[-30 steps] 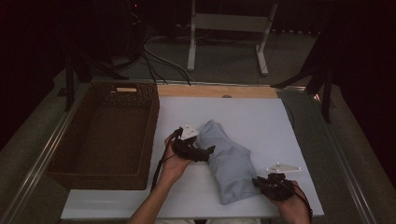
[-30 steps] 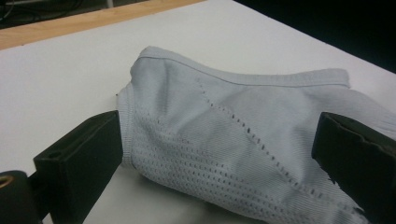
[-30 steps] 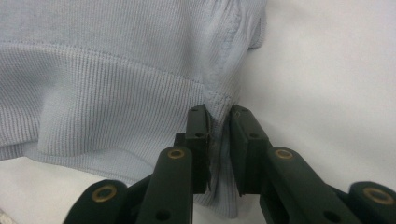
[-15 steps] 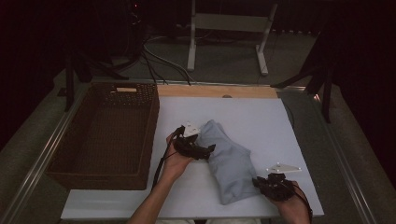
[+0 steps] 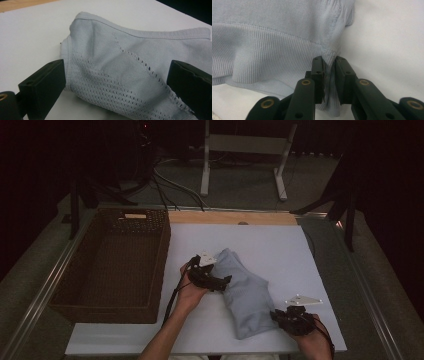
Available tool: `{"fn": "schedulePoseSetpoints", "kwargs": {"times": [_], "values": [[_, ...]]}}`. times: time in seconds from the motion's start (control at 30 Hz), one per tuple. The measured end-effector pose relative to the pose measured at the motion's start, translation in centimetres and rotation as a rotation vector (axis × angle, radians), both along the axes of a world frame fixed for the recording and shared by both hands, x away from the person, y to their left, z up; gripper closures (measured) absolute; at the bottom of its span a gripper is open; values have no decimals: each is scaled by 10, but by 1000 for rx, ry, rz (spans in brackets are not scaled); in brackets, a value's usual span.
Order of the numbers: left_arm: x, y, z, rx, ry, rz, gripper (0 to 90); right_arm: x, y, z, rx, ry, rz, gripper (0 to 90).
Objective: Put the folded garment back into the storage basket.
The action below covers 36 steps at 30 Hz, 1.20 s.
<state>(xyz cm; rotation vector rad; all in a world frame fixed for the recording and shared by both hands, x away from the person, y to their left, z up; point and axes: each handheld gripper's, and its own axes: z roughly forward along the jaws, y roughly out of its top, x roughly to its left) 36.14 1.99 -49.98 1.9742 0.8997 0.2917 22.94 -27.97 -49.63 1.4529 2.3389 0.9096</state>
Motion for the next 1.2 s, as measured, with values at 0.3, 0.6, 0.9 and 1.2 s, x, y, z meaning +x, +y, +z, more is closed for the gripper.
{"fn": "schedulePoseSetpoints", "kwargs": {"times": [0.3, 0.6, 0.9, 1.2], "values": [[4, -2, -6, 1, 14, 3, 38, -1, 1, 1, -11, -4, 2, 785], [8, -1, -11, -14, 47, 16, 37, -1, 1, 1, -11, -3, 3, 785], [11, -1, -13, -6, 70, 28, 36, -1, 1, 1, -10, -4, 3, 785], [13, -2, -17, -6, 94, 20, 37, -1, 1, 1, -10, -5, 4, 785]]}}
